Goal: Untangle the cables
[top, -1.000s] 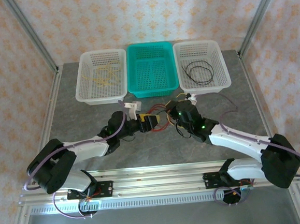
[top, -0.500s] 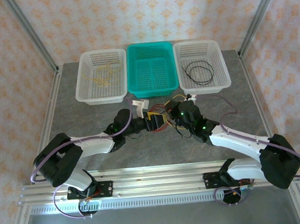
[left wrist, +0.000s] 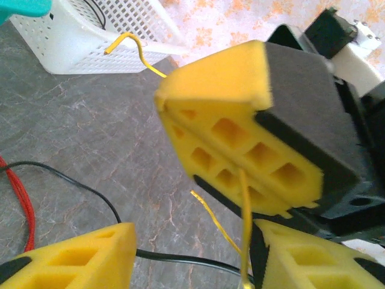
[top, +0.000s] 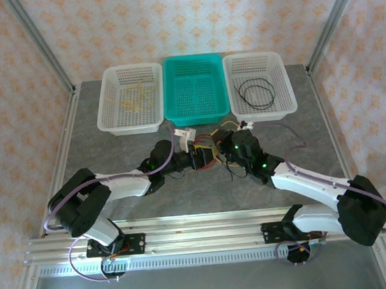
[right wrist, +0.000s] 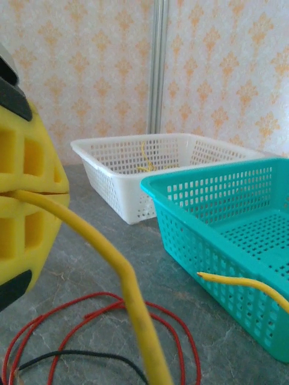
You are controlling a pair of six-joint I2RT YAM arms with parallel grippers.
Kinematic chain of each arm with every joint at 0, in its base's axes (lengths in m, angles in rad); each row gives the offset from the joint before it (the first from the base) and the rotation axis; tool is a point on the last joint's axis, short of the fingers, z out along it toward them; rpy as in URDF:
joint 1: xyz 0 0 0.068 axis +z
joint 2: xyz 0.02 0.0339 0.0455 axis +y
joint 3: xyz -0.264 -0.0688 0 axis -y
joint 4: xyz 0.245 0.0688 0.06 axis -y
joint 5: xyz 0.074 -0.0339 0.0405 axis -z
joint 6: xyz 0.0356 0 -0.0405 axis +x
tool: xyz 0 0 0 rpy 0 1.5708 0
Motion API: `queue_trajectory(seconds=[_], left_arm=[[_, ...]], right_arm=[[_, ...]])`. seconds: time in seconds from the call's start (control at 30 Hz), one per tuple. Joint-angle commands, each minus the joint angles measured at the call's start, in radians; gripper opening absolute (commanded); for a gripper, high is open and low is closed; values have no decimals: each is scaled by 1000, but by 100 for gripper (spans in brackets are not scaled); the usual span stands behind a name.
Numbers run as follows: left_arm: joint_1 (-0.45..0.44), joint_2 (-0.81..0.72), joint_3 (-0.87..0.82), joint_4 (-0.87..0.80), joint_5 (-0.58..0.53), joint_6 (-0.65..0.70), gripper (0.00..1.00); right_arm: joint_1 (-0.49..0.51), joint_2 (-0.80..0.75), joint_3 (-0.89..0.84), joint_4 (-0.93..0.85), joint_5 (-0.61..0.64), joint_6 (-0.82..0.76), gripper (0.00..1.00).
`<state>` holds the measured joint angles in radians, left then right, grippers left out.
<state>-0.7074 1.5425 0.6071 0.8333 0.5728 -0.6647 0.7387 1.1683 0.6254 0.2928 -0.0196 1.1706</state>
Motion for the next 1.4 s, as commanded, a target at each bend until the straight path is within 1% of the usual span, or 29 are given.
queue_trajectory(seconds=[0.0,0.13,0.2,0.33,0.47,0.53,0.57,0.6,0.67,0.73,0.77,0.83,0.93,1.07,1.17,1.23,1.3,1.37], left_arm=[[-6,14,32,40,19,-1,47],[-7,19,43,42,23,-1,39],[-8,19,45,42,22,-4,33],[-10,8,50,29,16,-3,18],[-10,-19,64,-44,-22,25,0],[-10,-32,76,-95,-47,47,0],[-9,-42,82,-137,-62,63,0],[-9,-50,87,-166,-76,72,0],[-9,-73,102,-245,-116,116,0],[-7,-96,119,-324,-145,148,0],[-7,-105,137,-381,-165,169,0],[-7,-116,186,-506,-204,220,0],[-7,-121,276,-710,-274,308,0],[-5,-96,410,-958,-350,419,0],[-4,-41,518,-1146,-345,494,0],[-4,-13,572,-1242,-325,535,0],[-4,-12,593,-1285,-305,563,0],[-2,-30,594,-1287,-280,583,0]], right_arm=[[-2,-35,-6,25,0,16,0],[-4,-44,-1,23,-3,13,0],[-3,-42,2,19,-5,11,0],[-3,-35,6,13,4,-3,0],[-4,-38,13,-24,38,-35,1],[-3,-47,17,-51,65,-55,7],[-3,-52,19,-67,82,-67,12],[-2,-59,22,-87,101,-75,18],[-4,-79,29,-130,149,-105,35],[-4,-101,35,-171,199,-136,49],[-4,-111,39,-195,227,-154,55],[-3,-130,47,-238,278,-186,61],[-3,-156,57,-296,351,-237,65],[-4,-181,57,-359,422,-287,67],[-3,-191,52,-392,456,-309,67],[-3,-196,47,-398,463,-324,68],[-4,-197,40,-385,453,-360,67],[-4,-196,25,-360,424,-413,66]])
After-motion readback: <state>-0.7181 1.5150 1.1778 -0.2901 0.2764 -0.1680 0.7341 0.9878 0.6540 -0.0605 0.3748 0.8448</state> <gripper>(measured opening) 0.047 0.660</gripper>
